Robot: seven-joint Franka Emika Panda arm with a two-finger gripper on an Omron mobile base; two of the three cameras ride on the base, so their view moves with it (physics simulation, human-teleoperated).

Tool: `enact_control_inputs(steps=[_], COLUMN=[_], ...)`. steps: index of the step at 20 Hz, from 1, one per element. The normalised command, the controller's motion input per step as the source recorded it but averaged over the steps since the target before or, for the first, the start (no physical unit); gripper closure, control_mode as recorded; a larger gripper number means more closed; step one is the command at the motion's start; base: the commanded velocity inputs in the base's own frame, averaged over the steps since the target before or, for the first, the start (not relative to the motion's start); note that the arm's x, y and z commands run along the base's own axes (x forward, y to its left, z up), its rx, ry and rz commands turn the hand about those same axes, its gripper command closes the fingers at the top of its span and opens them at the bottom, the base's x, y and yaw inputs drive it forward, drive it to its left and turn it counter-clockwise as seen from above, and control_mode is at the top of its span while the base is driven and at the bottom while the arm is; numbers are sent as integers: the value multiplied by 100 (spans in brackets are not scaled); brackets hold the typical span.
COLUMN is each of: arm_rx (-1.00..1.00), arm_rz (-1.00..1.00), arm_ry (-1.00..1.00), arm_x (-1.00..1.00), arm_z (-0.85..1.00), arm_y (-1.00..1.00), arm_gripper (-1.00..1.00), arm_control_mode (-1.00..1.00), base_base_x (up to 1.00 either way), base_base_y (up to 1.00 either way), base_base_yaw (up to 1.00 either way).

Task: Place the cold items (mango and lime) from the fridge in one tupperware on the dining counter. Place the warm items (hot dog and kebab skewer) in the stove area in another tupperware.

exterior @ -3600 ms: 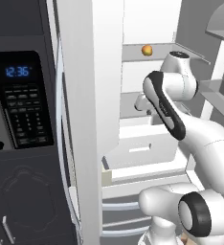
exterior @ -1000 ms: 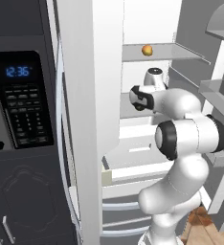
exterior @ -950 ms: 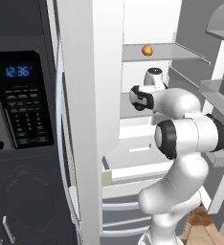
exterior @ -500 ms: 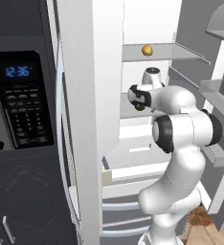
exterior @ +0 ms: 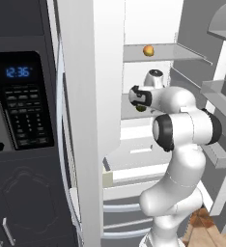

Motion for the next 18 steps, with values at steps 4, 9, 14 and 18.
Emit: enact_control_inputs(steps=[4,9,14,18], arm_rx=[0,0,0,0], arm_rz=[6,4,2,1], arm_ry=[-17,-1,0,0], arm_x=[16,19,31,31], arm_z=[0,-3,0,0], arm_y=[0,0,0,0], arm_gripper=[-100,-100,-100,-100], arm_control_mode=[-100,-100,-100,-100], base_base_x=[0,0,0,0], base_base_y=[0,0,0,0], base_base_yaw=[0,0,0,0])
